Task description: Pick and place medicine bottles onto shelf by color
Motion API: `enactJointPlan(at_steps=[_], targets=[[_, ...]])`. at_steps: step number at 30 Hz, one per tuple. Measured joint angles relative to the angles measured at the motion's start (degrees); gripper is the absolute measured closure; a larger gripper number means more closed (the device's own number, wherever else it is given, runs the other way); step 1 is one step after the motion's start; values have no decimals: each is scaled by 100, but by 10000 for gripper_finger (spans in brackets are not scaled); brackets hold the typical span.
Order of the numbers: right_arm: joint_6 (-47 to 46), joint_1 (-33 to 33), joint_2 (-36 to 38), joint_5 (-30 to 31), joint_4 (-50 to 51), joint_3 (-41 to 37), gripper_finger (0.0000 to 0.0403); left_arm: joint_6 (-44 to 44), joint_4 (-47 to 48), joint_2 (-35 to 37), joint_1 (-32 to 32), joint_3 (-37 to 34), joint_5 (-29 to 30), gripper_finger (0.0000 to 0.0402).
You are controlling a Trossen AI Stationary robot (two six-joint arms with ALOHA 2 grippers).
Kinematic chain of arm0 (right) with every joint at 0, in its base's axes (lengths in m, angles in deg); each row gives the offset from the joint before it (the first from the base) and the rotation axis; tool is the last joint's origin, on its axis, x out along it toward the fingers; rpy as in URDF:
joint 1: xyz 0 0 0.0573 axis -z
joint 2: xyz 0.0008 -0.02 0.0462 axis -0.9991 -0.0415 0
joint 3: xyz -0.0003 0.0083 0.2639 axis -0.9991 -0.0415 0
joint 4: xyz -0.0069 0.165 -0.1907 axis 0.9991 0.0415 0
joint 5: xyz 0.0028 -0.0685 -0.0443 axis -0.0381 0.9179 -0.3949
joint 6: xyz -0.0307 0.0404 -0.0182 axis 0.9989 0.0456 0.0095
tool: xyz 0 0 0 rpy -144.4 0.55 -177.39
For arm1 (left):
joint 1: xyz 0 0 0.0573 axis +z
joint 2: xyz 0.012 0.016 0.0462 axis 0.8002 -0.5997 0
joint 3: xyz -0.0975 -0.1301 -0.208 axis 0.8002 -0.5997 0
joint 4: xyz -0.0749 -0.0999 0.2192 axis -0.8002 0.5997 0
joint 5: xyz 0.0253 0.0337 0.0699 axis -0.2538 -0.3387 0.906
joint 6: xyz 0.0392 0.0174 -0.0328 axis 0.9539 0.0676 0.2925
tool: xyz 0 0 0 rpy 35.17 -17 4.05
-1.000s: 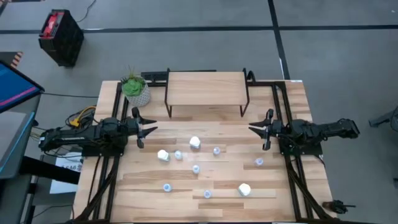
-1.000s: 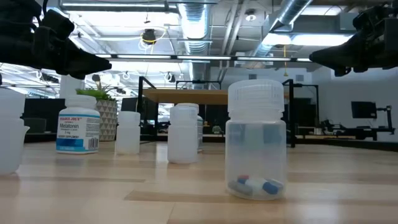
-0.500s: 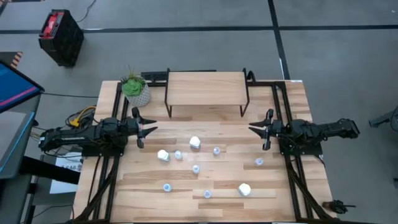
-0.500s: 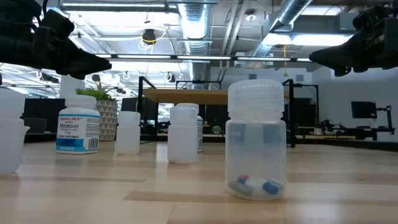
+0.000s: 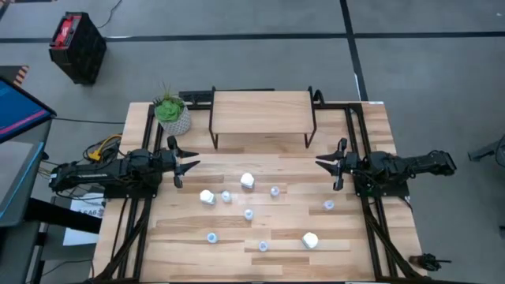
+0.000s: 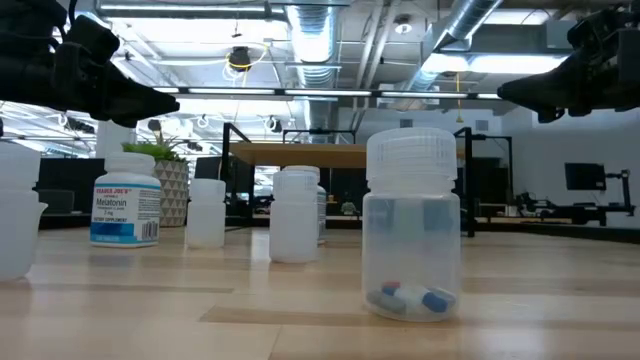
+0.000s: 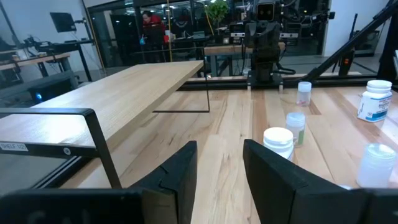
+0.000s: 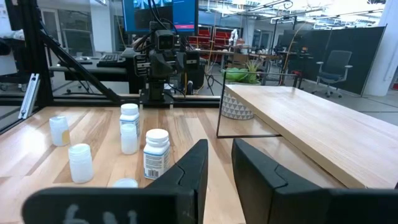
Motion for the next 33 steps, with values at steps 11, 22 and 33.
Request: enactJointPlan(at_steps=[11, 22, 33], targets=[[2, -1, -2, 0, 1, -2, 306, 0, 0, 0, -1, 2, 0, 281], [2, 0, 0, 0, -9, -2, 306, -114, 0, 0, 1, 0, -4, 281], [-426, -11, 0, 5, -754, -17, 306, -266, -140, 0, 0, 1, -3, 281]])
